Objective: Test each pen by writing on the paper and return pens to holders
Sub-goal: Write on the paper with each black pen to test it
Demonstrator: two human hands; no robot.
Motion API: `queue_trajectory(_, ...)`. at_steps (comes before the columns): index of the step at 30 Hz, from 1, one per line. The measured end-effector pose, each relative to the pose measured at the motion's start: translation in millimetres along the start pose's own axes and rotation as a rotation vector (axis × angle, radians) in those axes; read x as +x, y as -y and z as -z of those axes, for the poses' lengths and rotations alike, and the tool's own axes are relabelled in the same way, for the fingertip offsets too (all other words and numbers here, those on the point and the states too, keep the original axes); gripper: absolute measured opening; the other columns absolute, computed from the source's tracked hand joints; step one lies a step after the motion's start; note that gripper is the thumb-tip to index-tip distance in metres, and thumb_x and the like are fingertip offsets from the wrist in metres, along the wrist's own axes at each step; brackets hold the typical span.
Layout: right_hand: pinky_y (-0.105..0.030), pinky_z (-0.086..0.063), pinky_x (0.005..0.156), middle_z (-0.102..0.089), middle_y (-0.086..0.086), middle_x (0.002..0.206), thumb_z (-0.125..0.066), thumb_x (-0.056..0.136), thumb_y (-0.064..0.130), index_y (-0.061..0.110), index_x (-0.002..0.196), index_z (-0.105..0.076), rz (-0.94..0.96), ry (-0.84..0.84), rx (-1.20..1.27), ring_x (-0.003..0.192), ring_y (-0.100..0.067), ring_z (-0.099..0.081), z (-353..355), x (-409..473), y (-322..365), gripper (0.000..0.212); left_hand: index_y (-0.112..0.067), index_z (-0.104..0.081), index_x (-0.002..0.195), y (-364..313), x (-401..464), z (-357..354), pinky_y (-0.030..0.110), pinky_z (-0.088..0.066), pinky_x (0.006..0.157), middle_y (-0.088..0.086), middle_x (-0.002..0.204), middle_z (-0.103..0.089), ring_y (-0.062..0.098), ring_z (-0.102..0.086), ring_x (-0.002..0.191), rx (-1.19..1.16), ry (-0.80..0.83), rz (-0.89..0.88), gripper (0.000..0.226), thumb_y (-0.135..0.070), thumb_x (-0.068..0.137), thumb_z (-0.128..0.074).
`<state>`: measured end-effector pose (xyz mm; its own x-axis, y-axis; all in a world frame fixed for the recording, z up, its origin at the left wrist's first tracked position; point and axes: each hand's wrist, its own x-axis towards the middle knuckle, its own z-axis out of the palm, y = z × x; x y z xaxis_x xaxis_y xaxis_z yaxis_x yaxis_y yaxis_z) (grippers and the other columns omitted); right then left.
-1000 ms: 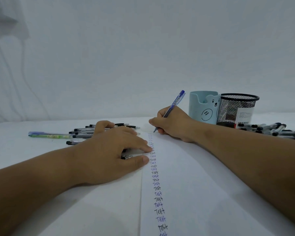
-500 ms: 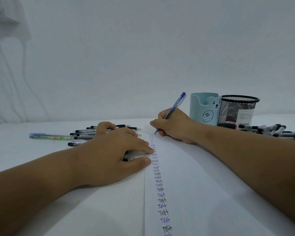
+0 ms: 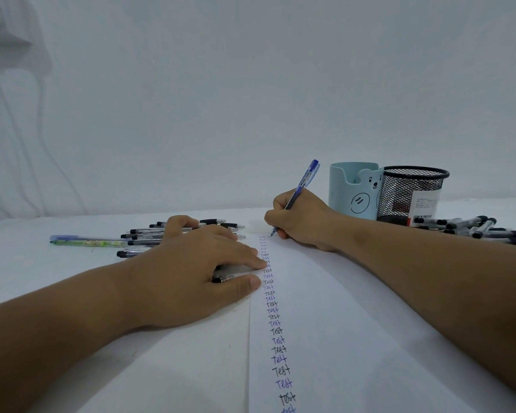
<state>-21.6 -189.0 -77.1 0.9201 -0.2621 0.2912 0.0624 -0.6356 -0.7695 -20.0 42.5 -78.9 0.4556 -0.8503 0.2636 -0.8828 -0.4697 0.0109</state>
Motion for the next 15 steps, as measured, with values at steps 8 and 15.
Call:
queue_trajectory(8, -0.027, -0.033, 0.053, -0.057, -0.007, 0.056, -0.06, 0.082, 0.016, 0.02, 0.053, -0.041, -0.007, 0.002, 0.003, 0.055, -0.019, -0.041, 1.7, -0.8, -0.5, 0.035, -0.063, -0.046, 0.13, -1.0, -0.3, 1.0, 0.041, -0.001, 0.117, -0.06, 0.131, -0.03, -0.024, -0.016, 0.135, 0.019, 0.018, -0.002, 0.065, -0.082, 0.077, -0.015)
queue_trajectory(15, -0.025, -0.033, 0.05, -0.055, -0.007, 0.055, -0.06, 0.082, 0.016, 0.02, 0.052, -0.04, -0.017, 0.023, -0.007, 0.047, -0.017, -0.038, 2.5, -1.0, 0.8, 0.036, -0.063, -0.046, 0.131, -0.2, -1.6, 0.5, 0.04, -0.003, 0.117, -0.056, 0.132, -0.033, -0.022, -0.019, 0.135, 0.006, 0.013, -0.009, 0.064, -0.081, 0.078, -0.016)
